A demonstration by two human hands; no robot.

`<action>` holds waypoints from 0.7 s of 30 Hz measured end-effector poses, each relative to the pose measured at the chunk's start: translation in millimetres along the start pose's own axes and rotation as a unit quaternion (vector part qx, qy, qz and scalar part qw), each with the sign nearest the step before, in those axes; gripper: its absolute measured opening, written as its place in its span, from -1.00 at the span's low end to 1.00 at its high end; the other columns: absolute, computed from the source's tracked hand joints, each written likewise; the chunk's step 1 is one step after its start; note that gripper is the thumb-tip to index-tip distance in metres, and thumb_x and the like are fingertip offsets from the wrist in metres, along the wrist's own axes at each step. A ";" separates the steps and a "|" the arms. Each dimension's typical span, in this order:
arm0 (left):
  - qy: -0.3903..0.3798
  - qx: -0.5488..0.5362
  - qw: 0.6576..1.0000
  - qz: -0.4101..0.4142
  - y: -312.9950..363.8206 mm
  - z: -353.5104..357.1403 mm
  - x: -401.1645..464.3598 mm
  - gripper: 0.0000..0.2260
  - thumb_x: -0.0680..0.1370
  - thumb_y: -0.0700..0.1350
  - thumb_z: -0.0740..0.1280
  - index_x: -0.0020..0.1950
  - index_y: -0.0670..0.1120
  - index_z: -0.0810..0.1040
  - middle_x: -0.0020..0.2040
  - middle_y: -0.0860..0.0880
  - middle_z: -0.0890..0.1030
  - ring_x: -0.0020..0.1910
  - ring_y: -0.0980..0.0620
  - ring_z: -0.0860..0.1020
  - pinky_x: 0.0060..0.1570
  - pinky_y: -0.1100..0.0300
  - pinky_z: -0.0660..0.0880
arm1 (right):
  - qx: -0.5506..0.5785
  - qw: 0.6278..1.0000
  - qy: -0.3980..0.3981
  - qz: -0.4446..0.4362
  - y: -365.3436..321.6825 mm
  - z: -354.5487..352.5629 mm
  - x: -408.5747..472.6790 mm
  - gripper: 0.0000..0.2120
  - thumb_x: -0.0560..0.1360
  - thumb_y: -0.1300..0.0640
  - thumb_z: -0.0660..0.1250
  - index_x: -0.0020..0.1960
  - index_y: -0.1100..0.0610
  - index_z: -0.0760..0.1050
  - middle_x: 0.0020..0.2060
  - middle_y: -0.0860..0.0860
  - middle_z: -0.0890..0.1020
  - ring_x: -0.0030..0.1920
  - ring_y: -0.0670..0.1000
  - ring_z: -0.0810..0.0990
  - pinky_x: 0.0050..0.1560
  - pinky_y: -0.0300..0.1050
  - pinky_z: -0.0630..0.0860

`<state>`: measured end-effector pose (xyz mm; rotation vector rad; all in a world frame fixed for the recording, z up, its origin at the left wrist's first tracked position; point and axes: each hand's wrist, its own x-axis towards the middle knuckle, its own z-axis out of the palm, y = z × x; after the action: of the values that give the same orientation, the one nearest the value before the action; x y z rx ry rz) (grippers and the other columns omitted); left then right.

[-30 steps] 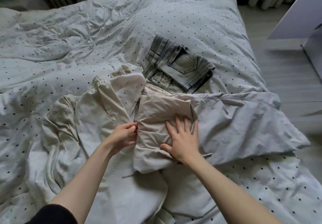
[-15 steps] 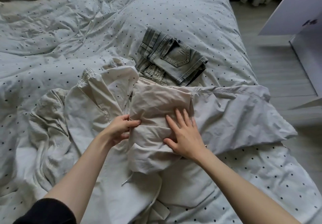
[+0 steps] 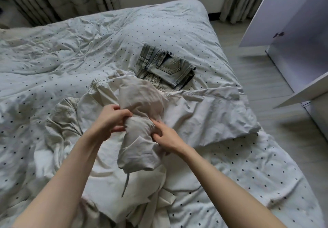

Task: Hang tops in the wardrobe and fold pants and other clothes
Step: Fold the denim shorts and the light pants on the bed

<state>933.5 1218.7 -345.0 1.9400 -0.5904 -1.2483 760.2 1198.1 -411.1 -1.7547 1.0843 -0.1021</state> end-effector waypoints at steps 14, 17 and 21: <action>0.062 0.151 0.983 0.082 -14.5 190.7 47.5 -0.82 0.52 -0.22 0.26 0.06 -0.15 0.61 -0.08 -0.12 0.65 -0.13 -0.05 0.59 -0.12 0.14 0.52 | 0.037 0.992 0.091 0.074 142.0 -116.3 -24.3 -0.36 0.58 -0.06 0.17 0.55 0.05 -0.02 0.53 -0.01 0.06 0.52 -0.04 0.03 0.49 -0.11 0.02; 0.189 0.144 0.971 0.034 -42.1 164.4 59.3 -0.65 0.49 -0.12 0.38 0.24 -0.18 0.46 0.14 -0.19 0.56 0.09 -0.13 0.54 0.11 -0.02 0.50 | -0.185 0.972 0.136 -0.041 147.2 -106.3 -20.4 -0.36 0.58 -0.08 0.14 0.54 -0.04 -0.10 0.54 0.04 -0.13 0.53 0.04 -0.19 0.49 0.07 -0.14; 0.037 0.001 0.987 -0.159 -63.8 144.2 61.3 -0.40 0.48 0.08 0.39 0.43 -0.11 0.28 0.31 -0.07 0.45 0.21 -0.02 0.47 0.15 0.00 0.47 | -0.279 0.954 0.064 -0.092 150.8 -88.7 -1.6 -0.38 0.55 -0.18 0.09 0.54 -0.09 -0.04 0.54 0.05 -0.12 0.53 0.09 -0.18 0.45 0.18 -0.23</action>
<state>827.6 1166.0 -466.0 2.1309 -0.2510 -1.3594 620.1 1126.0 -487.2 -2.3856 1.1066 -0.0233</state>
